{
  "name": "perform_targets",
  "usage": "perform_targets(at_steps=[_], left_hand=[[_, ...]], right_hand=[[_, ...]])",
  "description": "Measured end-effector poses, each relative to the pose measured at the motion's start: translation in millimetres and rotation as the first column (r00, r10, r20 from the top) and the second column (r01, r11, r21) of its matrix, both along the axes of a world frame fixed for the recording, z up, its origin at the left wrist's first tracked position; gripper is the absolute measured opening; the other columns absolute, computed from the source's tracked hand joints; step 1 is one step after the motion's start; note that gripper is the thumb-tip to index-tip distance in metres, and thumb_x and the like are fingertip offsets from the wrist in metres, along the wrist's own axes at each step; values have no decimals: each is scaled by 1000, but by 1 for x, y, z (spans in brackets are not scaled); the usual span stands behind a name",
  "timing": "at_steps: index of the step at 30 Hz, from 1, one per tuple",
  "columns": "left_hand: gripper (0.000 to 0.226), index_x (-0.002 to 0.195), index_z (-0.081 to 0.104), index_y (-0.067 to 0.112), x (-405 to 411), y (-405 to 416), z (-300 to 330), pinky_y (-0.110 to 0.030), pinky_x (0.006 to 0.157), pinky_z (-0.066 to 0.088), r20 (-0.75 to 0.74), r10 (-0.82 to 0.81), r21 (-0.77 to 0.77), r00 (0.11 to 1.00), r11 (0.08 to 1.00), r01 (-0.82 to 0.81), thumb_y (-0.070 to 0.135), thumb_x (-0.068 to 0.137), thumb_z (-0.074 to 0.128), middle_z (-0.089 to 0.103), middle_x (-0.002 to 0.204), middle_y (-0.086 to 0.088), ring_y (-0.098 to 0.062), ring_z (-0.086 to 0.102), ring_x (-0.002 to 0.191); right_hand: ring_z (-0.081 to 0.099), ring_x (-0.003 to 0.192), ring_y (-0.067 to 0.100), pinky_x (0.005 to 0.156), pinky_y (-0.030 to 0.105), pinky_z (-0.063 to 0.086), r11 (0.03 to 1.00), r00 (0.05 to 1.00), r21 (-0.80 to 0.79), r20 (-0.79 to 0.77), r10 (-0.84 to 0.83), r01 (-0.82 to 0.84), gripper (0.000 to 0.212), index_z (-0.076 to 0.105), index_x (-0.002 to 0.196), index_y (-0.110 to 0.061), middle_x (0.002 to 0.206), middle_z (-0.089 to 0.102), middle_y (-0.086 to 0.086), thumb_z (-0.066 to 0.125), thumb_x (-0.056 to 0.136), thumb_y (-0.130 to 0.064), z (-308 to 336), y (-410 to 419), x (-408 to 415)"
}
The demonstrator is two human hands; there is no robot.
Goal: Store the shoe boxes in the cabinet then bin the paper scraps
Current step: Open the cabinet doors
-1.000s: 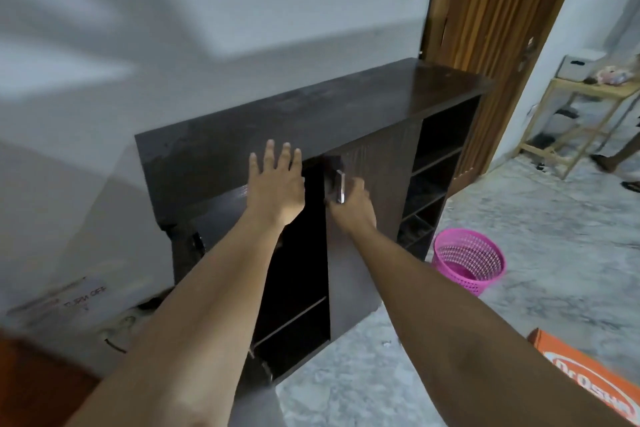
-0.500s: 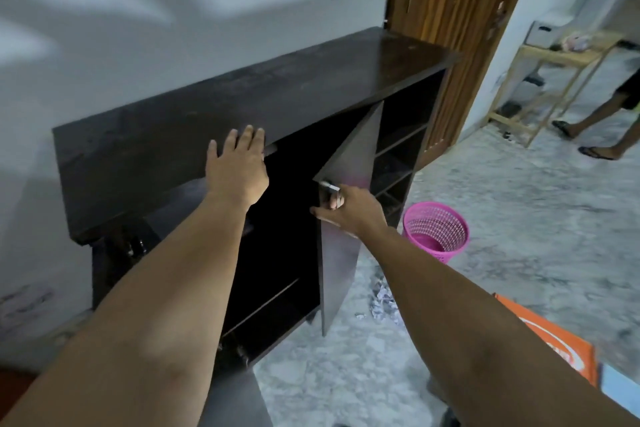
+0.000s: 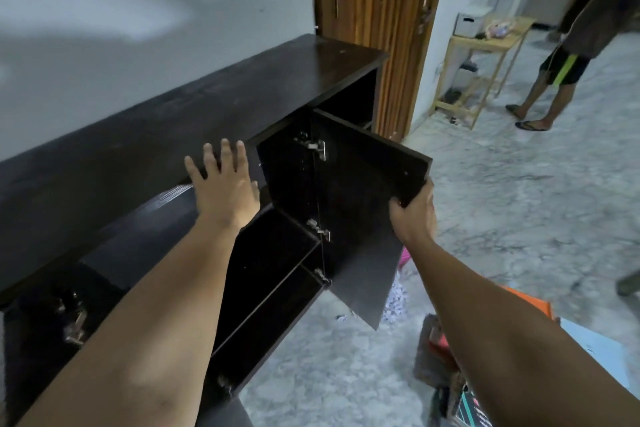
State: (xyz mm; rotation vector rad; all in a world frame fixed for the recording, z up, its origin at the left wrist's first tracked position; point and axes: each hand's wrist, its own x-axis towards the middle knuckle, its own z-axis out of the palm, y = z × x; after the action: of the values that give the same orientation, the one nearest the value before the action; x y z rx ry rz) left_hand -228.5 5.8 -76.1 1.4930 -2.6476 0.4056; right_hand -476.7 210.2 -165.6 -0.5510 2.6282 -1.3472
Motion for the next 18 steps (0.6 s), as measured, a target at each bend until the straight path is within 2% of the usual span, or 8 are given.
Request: perform_targets(at_steps=[2,4,8,11,13,15,18], left_hand=[[87,159,-7,13,-8,1,-6,-70,118,3,-24,59,-14,998,998,-60,52,96,38,6,168,-12,-44,1,153],[91,158,-12,12,-12,3,-11,-71,117,0,-19,77,-33,997,996,-78,54,95,38,-1,169,-13,-44,-6,153],[98,155,-22,12,-13,16,-14,-72,116,-4,70,23,-11,997,1000,-22,54,94,42,-16,167,-16,-44,-17,151],[98,156,-19,15,-21,33,-16,-68,119,1,58,-52,53,997,997,49,52,94,47,-15,167,-14,-43,-16,152],[92,159,-11,17,-29,49,-20,-63,122,10,61,-122,123,991,986,113,49,95,48,-7,168,-13,-41,-10,153],[85,160,1,18,-40,69,-27,-58,120,24,47,-188,195,981,965,175,46,96,49,6,168,-12,-39,5,154],[67,154,29,17,-65,113,-40,-52,102,47,6,-308,312,951,904,291,42,96,52,37,156,-11,-35,40,141]], right_hand=[[46,139,43,106,54,45,999,998,21,52,-29,28,99,-1,162,-21,159,36,19,66,90,-34,3,-12,-13],[33,148,42,115,57,38,997,993,52,104,-57,52,110,-12,162,-18,166,21,20,68,89,-36,7,-23,-23],[25,153,42,114,61,34,984,977,156,179,-114,86,119,-25,158,-12,171,6,17,68,90,-40,14,-34,-17],[25,152,46,116,60,35,988,964,147,254,-83,47,119,-28,156,-13,171,2,20,67,92,-40,18,-28,-7],[27,151,46,118,57,35,988,964,151,262,-56,16,117,-26,158,-12,170,5,23,67,92,-40,22,-16,-1],[34,148,44,117,52,36,987,970,158,241,-12,-28,116,-21,159,-10,166,19,25,67,91,-42,24,5,7],[38,146,43,117,46,36,979,964,196,266,6,-60,115,-12,162,-9,159,36,26,70,89,-42,15,58,17]])
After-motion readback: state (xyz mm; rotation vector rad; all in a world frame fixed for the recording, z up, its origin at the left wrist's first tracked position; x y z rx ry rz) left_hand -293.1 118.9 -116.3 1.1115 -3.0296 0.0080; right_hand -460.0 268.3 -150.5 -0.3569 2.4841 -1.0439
